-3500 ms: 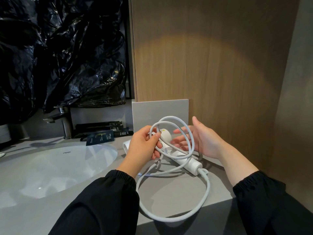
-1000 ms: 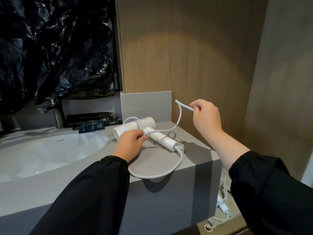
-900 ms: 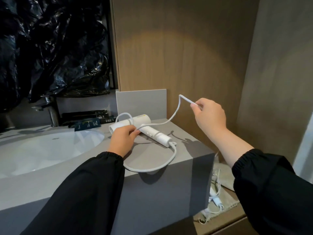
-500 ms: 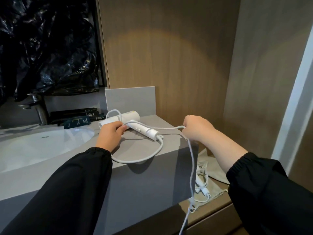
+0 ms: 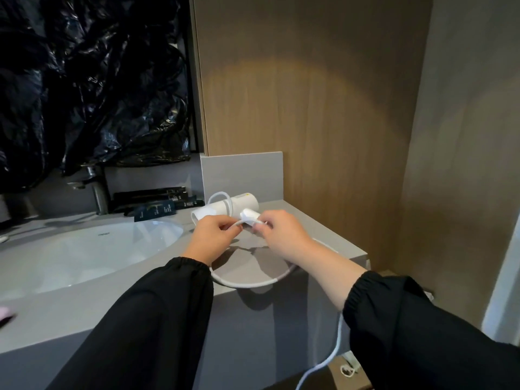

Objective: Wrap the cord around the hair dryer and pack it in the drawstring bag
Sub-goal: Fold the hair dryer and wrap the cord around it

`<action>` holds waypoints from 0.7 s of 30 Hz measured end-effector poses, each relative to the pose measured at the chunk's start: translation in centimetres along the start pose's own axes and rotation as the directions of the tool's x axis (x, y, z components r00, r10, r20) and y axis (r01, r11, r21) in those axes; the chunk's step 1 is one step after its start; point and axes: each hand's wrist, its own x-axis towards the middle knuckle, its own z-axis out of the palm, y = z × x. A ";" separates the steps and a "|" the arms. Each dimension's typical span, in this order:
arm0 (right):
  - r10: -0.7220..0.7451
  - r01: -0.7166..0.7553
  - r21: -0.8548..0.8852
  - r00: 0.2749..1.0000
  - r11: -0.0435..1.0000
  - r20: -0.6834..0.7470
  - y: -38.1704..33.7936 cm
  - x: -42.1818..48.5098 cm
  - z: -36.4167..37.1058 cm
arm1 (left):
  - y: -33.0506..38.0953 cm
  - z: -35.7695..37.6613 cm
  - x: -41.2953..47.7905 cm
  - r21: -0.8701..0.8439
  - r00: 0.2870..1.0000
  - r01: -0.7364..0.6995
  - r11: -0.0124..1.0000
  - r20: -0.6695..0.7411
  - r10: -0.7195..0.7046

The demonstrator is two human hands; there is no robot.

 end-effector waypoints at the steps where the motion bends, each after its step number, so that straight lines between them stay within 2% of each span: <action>1: 0.034 -0.031 0.029 0.996 0.999 -0.087 0.3 0.1 -0.2 | 0.2 -0.2 -0.1 -0.091 0.999 0.044 0.995 -0.005 -0.044; 3: 0.130 -0.111 0.097 0.965 0.989 -0.226 1.3 0.0 -0.9 | 0.0 -0.7 0.2 -0.186 0.991 0.110 0.976 -0.062 -0.123; 4: 0.185 -0.158 0.126 0.952 0.979 -0.245 1.8 -0.1 -1.3 | -0.3 -0.9 0.3 -0.184 0.986 0.120 0.975 -0.090 -0.138; 6: 0.248 -0.229 0.124 0.954 0.966 -0.170 2.5 -0.3 -1.8 | -0.6 -1.1 0.3 -0.150 0.983 0.128 0.980 -0.109 -0.145; 10: 0.186 -0.185 0.027 0.981 0.982 -0.057 1.9 -0.4 -1.6 | -0.8 -0.9 0.2 -0.109 0.979 0.151 0.983 -0.118 -0.164; 14: 0.106 -0.121 -0.148 0.989 0.981 -0.107 1.3 1.0 -1.1 | -1.1 -1.1 0.1 -0.116 0.974 0.154 0.981 -0.147 -0.171; 18: 0.216 -0.172 -0.354 0.972 0.919 0.089 1.8 3.2 0.6 | -1.1 -1.4 -0.4 -0.101 0.971 0.149 0.984 -0.174 -0.165; 19: 0.222 -0.167 -0.398 0.970 0.902 0.097 1.9 3.4 1.1 | -1.1 -1.6 -0.5 -0.110 0.964 0.141 0.984 -0.209 -0.161; 21: 0.132 -0.117 -0.393 0.991 0.912 0.011 1.7 3.3 1.7 | -1.1 -1.9 -0.8 -0.125 0.939 0.115 0.985 -0.310 -0.149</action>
